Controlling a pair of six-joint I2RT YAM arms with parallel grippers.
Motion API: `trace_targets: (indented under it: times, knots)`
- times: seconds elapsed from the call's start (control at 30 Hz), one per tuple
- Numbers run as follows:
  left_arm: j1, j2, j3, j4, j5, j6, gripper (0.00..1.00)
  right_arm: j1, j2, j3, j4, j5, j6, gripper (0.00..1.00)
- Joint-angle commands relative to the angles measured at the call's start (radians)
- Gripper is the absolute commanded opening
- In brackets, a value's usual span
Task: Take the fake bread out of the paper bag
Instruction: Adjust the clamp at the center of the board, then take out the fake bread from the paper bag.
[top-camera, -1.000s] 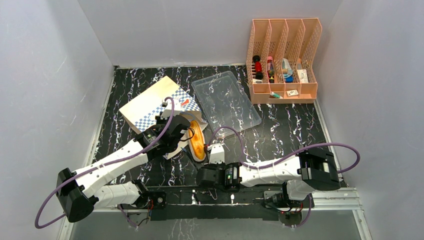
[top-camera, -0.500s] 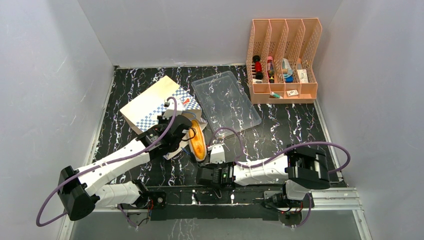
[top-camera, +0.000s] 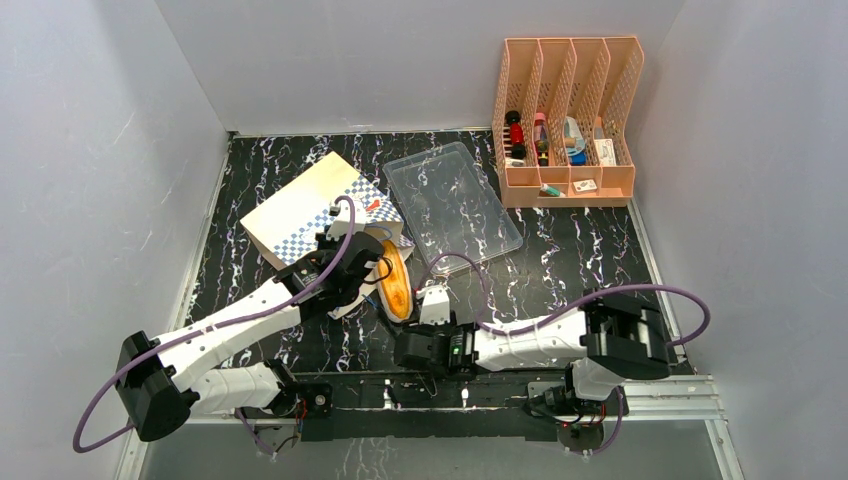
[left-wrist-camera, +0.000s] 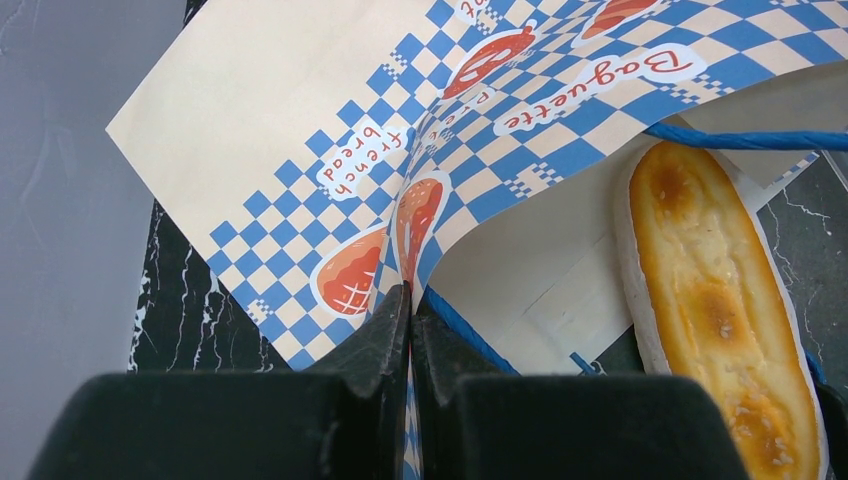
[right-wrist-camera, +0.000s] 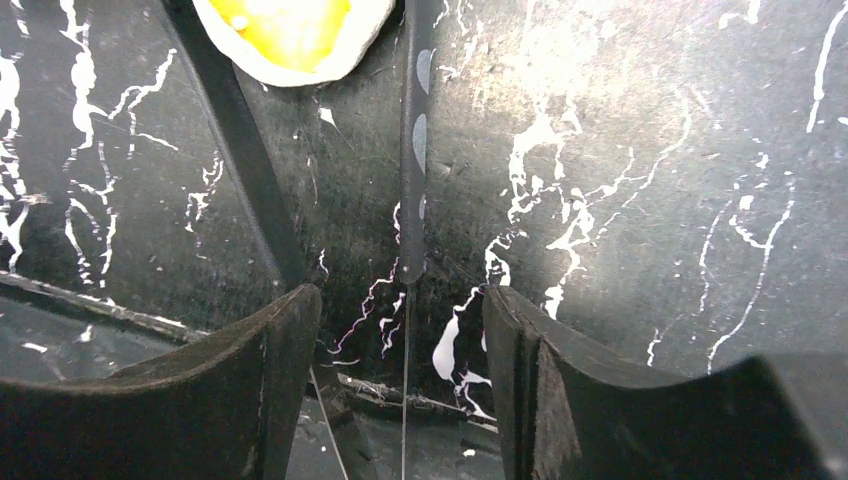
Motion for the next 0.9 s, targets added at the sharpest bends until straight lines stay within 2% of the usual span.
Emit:
trace_targets:
  times: [0.0, 0.1, 0.27, 0.53, 0.73, 0.87]
  knots:
    - [0.000, -0.013, -0.013, 0.008, -0.005, -0.012, 0.00, 0.019, -0.105, -0.035, 0.070, 0.068, -0.003, 0.60]
    - [0.000, -0.013, -0.010, 0.008, -0.006, -0.014, 0.00, 0.032, -0.114, -0.027, 0.040, 0.094, -0.009, 0.60]
    - [-0.001, -0.013, -0.006, 0.007, -0.005, -0.012, 0.00, 0.078, -0.088, -0.010, 0.035, 0.123, -0.044, 0.68]
    - [-0.001, -0.025, -0.014, -0.001, -0.004, -0.022, 0.00, 0.100, 0.002, 0.020, 0.030, 0.159, -0.044, 0.68]
    - [0.000, -0.027, -0.020, -0.002, -0.002, -0.030, 0.00, 0.099, 0.030, 0.023, 0.032, 0.180, -0.044, 0.62]
    - [0.000, -0.024, -0.027, -0.001, 0.003, -0.037, 0.00, 0.099, 0.058, 0.035, 0.038, 0.185, -0.053, 0.50]
